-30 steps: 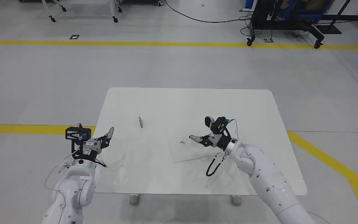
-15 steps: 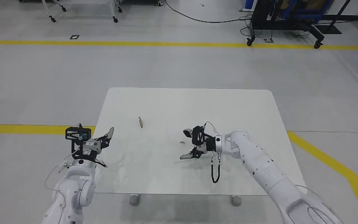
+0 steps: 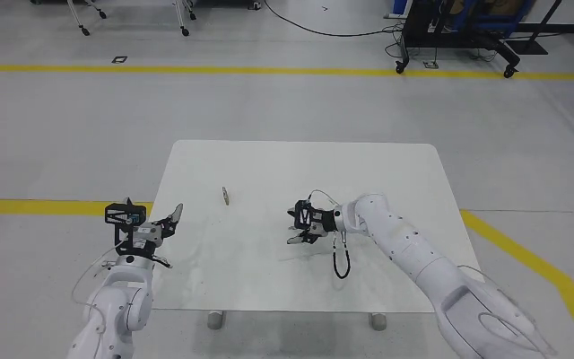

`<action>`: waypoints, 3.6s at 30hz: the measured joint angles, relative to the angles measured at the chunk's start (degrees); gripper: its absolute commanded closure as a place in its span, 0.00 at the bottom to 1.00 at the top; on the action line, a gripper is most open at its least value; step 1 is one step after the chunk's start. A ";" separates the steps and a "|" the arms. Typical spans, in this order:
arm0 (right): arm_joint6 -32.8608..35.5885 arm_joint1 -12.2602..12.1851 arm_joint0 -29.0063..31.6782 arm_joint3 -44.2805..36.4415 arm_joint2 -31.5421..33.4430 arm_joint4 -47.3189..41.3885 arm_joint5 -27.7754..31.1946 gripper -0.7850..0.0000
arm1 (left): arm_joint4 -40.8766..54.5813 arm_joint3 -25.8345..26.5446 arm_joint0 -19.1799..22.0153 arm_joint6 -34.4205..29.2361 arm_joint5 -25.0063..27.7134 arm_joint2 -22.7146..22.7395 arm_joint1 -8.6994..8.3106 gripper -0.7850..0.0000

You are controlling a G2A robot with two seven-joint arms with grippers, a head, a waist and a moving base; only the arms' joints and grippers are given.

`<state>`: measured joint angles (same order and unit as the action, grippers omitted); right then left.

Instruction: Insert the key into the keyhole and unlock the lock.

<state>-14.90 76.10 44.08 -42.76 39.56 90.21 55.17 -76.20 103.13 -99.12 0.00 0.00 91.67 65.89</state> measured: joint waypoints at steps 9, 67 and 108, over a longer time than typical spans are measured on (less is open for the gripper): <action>-4.32 1.11 -2.89 4.85 -2.46 2.89 0.55 1.00 | 0.00 0.00 0.00 0.00 0.00 0.00 0.00 0.00; -10.02 -1.37 0.22 -0.24 2.22 0.33 -7.28 1.00 | -5.78 0.68 2.36 0.18 -0.08 -0.91 -0.08 0.00; -10.02 -1.37 0.22 -0.24 2.22 0.33 -7.28 1.00 | -21.57 -24.29 28.92 -9.49 9.22 -36.52 5.84 0.00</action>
<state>-24.92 74.74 44.30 -43.00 41.79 90.55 47.89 -97.77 78.84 -70.20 -9.49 9.22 55.15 71.73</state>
